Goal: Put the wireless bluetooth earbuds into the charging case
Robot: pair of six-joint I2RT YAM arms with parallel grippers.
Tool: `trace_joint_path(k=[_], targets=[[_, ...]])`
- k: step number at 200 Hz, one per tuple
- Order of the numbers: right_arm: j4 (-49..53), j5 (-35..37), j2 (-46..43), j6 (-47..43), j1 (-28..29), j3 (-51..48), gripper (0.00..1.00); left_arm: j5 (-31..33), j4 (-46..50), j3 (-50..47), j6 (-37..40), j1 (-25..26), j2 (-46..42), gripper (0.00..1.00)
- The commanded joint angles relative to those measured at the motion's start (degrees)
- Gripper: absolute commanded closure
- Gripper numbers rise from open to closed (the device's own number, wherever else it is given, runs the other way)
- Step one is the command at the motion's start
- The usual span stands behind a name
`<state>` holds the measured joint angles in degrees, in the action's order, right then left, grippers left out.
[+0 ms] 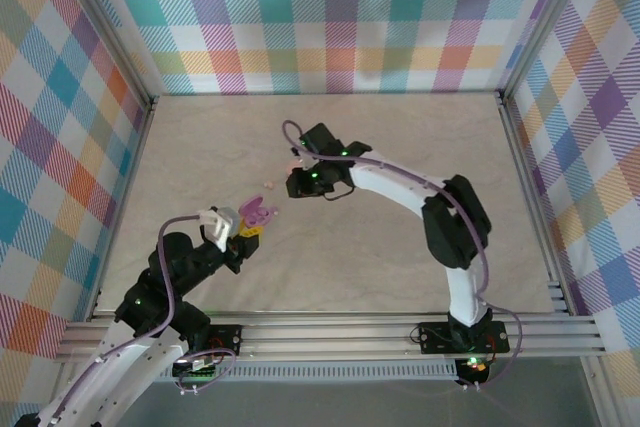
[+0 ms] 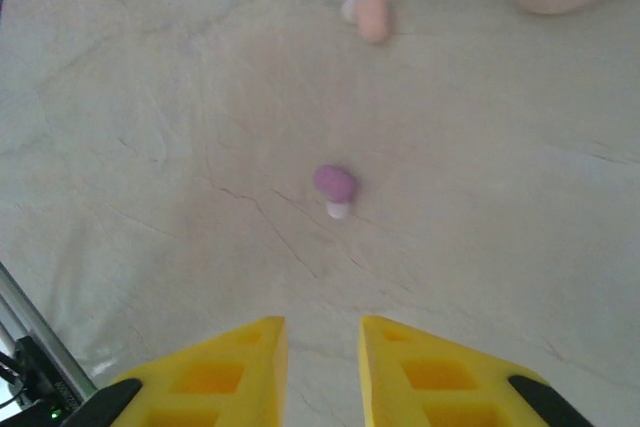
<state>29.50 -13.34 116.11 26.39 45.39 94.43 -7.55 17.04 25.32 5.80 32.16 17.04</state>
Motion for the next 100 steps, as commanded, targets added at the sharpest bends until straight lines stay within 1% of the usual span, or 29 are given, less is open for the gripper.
trace_joint_path(k=[1, 12, 29, 41, 67, 85, 100], targets=[[1.39, -2.63, 5.59, -3.32, 1.54, 6.54, 0.71, 0.65, 3.04, 1.75, 0.85, 0.27, -1.02, 0.91], [1.67, -4.40, 8.50, -4.45, 1.68, 9.24, 0.71, 0.47, 3.42, 1.92, 1.13, 0.27, -1.08, 0.91], [2.95, -4.52, 11.84, -5.99, 1.73, 12.79, 0.70, 0.26, 4.00, 2.18, 1.40, 0.27, -1.13, 0.91], [3.58, -3.62, 13.55, -7.54, 1.81, 14.52, 0.69, 0.17, 4.53, 2.28, 1.40, 0.27, -1.43, 0.91], [6.68, -1.80, 17.71, -10.49, 2.19, 18.71, 0.63, 0.09, 4.95, 1.85, 0.88, 0.27, -2.36, 0.91], [10.02, 0.38, 20.67, -12.17, 2.92, 22.79, 0.62, 0.17, 4.59, 1.24, 0.20, 0.27, -2.95, 0.91], [11.15, 2.27, 21.97, -13.02, 3.41, 24.29, 0.61, 0.17, 3.90, 0.67, -0.33, 0.27, -3.19, 0.91]])
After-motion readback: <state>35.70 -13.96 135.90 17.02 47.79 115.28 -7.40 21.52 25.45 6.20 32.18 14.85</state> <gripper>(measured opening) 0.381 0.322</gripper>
